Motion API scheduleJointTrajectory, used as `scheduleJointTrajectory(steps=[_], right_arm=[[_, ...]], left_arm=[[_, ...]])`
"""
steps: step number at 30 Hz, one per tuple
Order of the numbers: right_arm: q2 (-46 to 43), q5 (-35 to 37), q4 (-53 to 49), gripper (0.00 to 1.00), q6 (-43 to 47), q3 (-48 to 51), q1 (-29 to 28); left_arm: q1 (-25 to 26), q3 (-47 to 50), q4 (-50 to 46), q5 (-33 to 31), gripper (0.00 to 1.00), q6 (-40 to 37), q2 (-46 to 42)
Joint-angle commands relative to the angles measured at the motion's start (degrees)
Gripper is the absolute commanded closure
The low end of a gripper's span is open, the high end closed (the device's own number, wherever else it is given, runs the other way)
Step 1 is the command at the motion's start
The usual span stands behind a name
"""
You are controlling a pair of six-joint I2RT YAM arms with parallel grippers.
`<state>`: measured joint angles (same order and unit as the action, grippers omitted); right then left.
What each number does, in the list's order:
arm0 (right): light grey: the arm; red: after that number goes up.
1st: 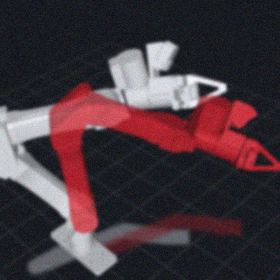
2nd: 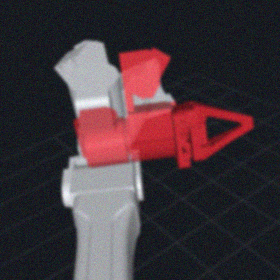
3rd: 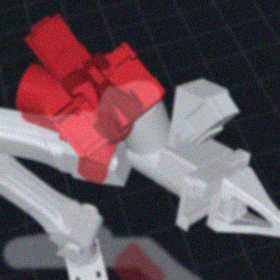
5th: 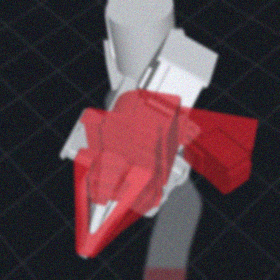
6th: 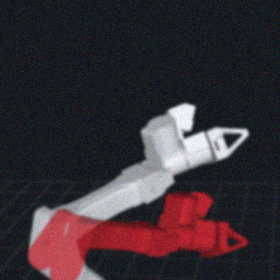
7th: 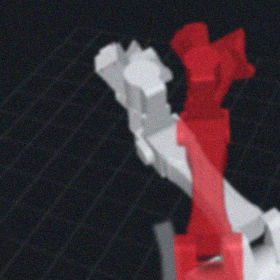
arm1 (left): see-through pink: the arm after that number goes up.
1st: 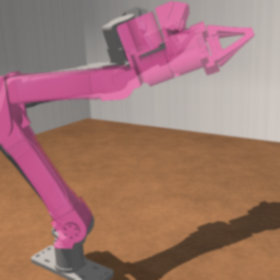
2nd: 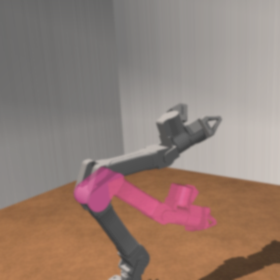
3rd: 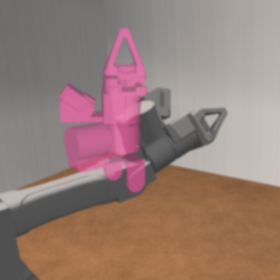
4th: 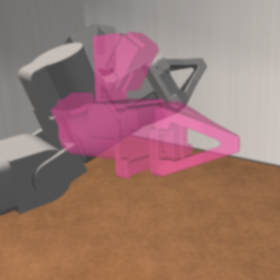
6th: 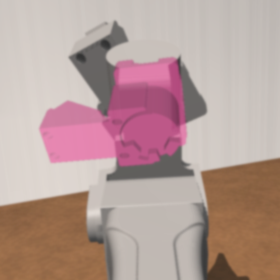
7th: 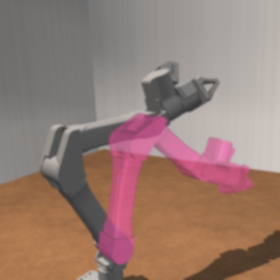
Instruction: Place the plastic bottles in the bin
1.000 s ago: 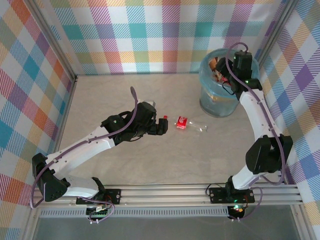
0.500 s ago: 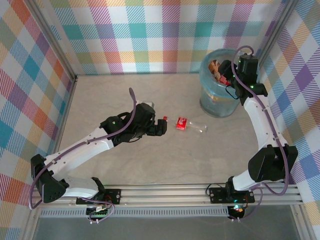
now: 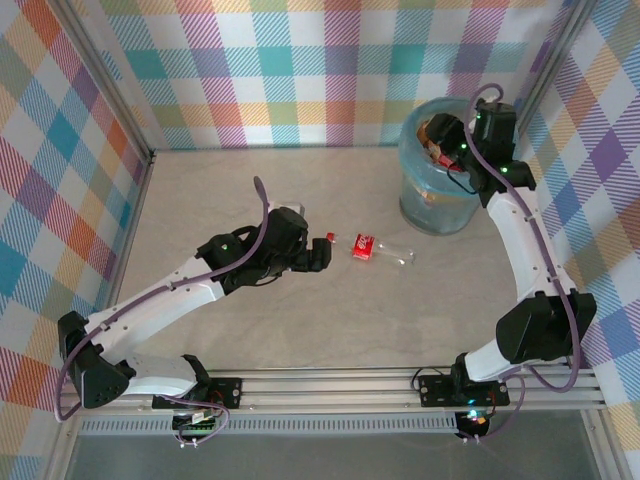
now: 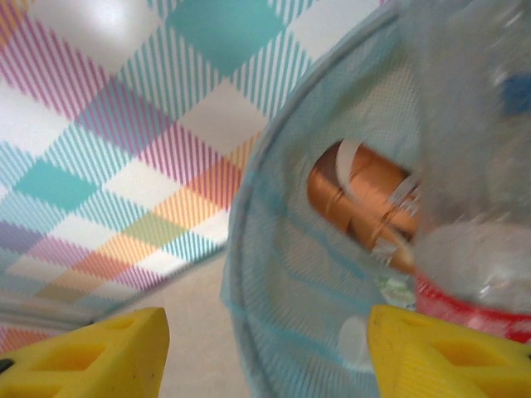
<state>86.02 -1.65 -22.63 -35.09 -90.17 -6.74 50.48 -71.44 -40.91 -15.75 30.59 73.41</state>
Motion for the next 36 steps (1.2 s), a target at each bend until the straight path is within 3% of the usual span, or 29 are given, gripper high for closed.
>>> scheduleJointTrajectory(steps=[1,6,9,13,16,21,23,26,30,33,36], right_arm=[[-3.26,-2.07,-3.72,0.33,7.84,-3.17,-5.57],[-4.5,-3.66,-7.24,0.31,20.26,-3.92,-15.83],[-1.7,-2.91,-15.67,0.25,26.1,-6.54,-20.25],[-3.75,9.6,-19.11,0.23,21.09,-3.16,-20.42],[-6.32,12.94,-15.63,0.24,20.58,2.32,-20.42],[-3.62,-3.36,-13.39,0.24,26.8,7.26,-20.91],[-1.25,-6.21,-13.15,0.24,29.47,9.25,-22.37],[4.15,-5.9,-15.76,0.17,35.82,9.18,-25.68],[10.83,-0.3,-19.36,0.09,39.82,7.35,-27.27],[13.14,4.27,-20.78,0.05,38.3,7.28,-27.1],[10.38,4.45,-18.55,0.04,29.95,11.0,-25.65]], left_arm=[[-0.72,0.42,-2.33,-3.36,0.0,-0.59,-1.72],[-1.07,0.51,-3.3,-7.86,0.0,-2.05,-3.69],[-1.54,0.77,-3.55,-10.76,0.0,-2.9,-5.32],[-1.87,0.98,-4.27,-13.22,0.0,-3.48,-7.6],[-2.11,1.87,-4.43,-13.74,0.0,-3.44,-8.56],[-2.17,2.67,-5.68,-13.87,0.0,-2.41,-8.88],[-2.16,3.59,-5.84,-13.87,0.0,-1.67,-9.3],[-2.2,5.09,-6.42,-13.72,0.0,-0.3,-9.7],[-2.14,7.19,-7.49,-12.69,0.0,2.16,-10.5],[-2.17,9.15,-8.13,-11.38,0.0,4.51,-11.68],[-2.15,11.15,-8.37,-10.64,0.0,6.32,-13.28]])
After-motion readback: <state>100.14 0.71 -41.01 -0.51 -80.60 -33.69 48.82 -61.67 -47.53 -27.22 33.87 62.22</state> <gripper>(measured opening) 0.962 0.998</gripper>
